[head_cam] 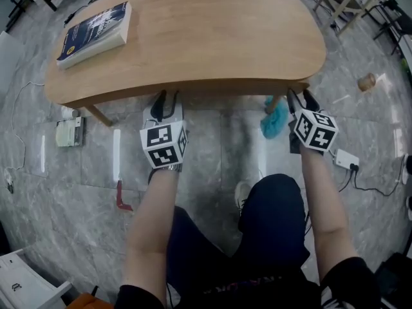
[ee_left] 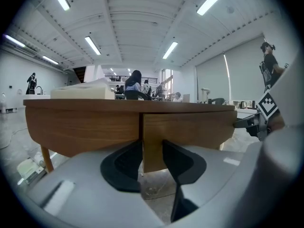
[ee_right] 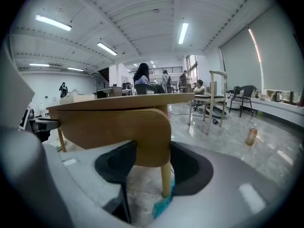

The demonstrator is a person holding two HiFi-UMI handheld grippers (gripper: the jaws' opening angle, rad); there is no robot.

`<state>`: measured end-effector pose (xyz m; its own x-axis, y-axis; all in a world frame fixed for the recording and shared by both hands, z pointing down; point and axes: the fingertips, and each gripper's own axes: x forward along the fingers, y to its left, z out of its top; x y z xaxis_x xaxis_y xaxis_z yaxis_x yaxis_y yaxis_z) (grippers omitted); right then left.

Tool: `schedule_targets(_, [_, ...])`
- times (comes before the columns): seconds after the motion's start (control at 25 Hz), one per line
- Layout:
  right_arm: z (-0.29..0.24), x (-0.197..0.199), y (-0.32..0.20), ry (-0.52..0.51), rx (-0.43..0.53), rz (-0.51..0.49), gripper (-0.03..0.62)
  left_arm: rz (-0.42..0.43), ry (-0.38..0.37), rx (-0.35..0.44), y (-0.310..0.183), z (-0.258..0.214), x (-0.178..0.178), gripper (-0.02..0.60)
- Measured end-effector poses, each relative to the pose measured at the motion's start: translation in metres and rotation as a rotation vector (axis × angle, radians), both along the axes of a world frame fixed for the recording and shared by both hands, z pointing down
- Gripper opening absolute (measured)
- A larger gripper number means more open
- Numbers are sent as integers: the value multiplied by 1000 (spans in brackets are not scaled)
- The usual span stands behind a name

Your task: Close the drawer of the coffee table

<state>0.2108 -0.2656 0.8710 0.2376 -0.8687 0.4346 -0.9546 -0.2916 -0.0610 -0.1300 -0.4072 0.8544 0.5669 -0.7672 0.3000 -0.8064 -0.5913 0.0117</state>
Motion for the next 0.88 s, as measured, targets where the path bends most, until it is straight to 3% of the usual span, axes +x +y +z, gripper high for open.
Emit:
schedule_targets(0.4, [3, 6, -16, 3, 34, 78, 207, -91, 17, -8, -16, 4, 2, 166])
schedule_targets(0.52, [2, 4, -20, 3, 41, 87, 178, -118, 27, -11, -19, 4, 3, 173])
schedule_targets(0.88, [3, 4, -29, -12, 75, 92, 138, -132, 25, -8, -26, 4, 6, 175])
